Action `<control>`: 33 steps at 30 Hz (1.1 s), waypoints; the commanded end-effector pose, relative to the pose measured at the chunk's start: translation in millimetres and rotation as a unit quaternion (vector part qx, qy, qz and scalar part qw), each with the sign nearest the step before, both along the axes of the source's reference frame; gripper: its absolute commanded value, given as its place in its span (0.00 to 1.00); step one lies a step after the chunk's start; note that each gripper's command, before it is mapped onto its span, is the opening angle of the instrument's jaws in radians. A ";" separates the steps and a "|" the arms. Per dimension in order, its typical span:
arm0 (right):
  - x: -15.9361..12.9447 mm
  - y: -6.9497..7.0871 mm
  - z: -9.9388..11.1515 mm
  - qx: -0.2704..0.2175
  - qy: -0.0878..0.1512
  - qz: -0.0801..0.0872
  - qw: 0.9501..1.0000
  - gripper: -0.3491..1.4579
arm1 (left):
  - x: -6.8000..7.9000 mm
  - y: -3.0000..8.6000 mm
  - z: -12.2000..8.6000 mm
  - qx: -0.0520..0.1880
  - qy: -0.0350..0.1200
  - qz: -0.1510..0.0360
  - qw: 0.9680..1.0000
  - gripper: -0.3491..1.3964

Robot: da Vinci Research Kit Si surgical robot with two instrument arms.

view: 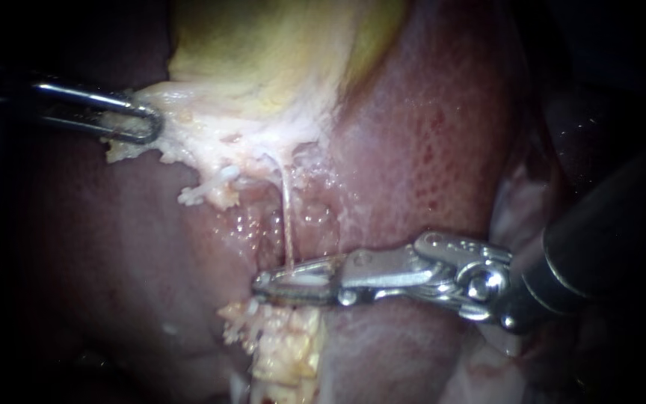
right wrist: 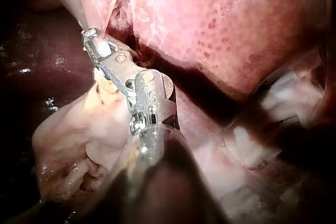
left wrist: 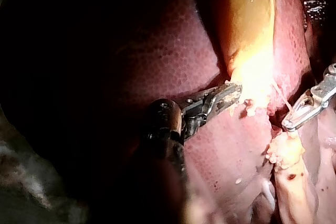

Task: Going back first clip right tube

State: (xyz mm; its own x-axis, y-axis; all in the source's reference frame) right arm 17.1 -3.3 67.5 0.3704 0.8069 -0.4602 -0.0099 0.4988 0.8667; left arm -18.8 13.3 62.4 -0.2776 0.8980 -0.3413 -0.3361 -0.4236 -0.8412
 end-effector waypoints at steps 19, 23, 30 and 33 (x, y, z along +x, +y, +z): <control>-0.5 1.0 3.9 -0.122 0.003 0.023 0.992 0.46 | 0.1 -0.1 0.0 0.000 0.000 0.000 1.000 0.00; -2.1 1.7 3.7 -0.169 0.000 0.034 0.985 0.47 | 0.2 -0.1 0.0 0.000 0.000 0.000 1.000 0.00; -5.2 2.2 2.7 -0.243 0.018 0.016 0.970 0.47 | 0.2 -0.1 0.0 0.000 0.000 0.000 1.000 0.00; -6.5 2.6 1.8 -0.280 0.032 0.003 0.959 0.47 | 0.3 -0.1 0.0 0.000 0.000 0.000 1.000 0.00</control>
State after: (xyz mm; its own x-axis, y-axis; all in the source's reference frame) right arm 10.0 -0.5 68.9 0.3216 0.4017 -0.8574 0.0428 0.8985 0.4370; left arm -18.5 13.1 62.5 -0.2780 0.8978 -0.3415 -0.3362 -0.4240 -0.8410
